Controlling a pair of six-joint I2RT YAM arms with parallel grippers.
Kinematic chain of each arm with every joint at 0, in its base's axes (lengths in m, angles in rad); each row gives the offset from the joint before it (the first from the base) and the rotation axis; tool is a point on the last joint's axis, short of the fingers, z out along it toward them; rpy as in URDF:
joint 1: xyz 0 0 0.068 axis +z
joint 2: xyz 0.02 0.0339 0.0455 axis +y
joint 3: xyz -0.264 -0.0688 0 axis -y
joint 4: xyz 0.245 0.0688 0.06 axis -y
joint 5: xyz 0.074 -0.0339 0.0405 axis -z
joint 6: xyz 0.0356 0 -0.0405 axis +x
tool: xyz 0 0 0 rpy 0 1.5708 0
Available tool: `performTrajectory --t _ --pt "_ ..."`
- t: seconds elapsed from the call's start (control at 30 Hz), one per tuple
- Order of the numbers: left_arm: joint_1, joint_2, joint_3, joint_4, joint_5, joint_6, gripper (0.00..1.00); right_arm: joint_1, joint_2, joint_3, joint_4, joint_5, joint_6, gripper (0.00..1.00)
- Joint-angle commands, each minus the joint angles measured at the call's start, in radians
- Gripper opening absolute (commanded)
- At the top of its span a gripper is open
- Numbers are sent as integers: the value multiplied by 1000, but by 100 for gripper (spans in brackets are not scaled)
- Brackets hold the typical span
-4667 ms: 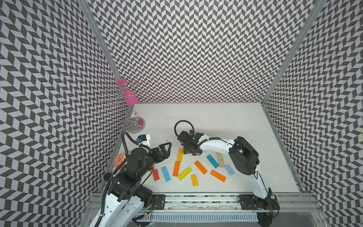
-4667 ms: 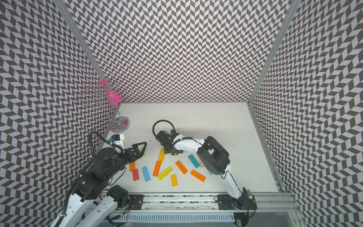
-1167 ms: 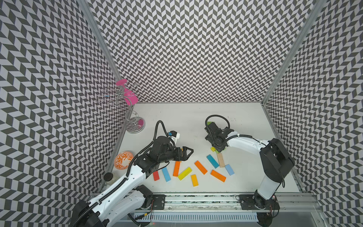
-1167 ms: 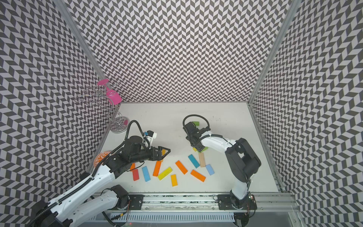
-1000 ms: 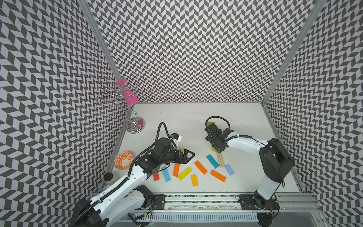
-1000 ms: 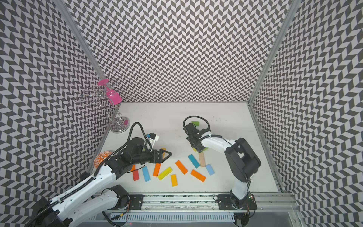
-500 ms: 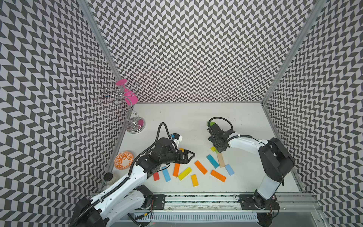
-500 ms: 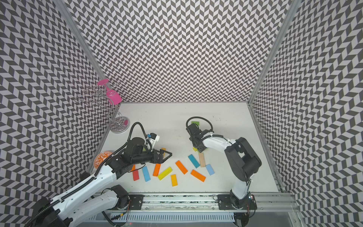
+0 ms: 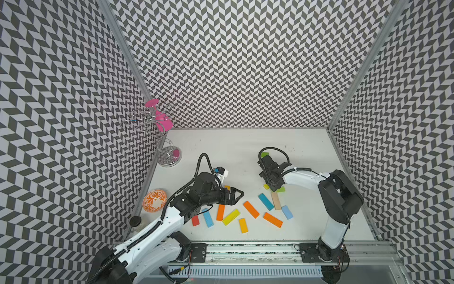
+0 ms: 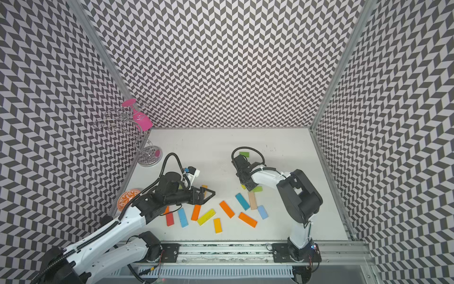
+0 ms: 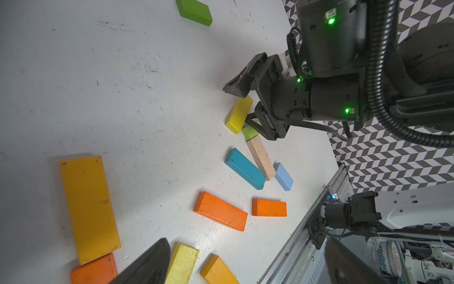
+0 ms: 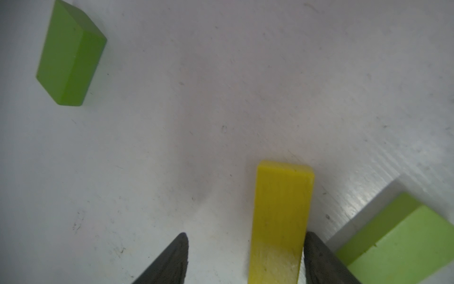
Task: Assemble a giraffe with building blocks
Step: Assemble the building block at the center of the board.
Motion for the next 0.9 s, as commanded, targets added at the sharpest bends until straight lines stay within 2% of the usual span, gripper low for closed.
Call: performTrajectory --t 0.0,0.23,0.53,0.87 --pt "-5 -9 -13 17 3 16 99 -1 16 -17 1 1 4 65" --pt "-4 11 27 -4 -35 54 99 -3 9 -15 -47 43 -31 51" --pt "-2 79 125 -24 -52 95 100 -30 77 41 -116 9 -104 50" --pt "34 60 168 -77 -76 133 100 -38 171 105 -210 -57 -155 44"
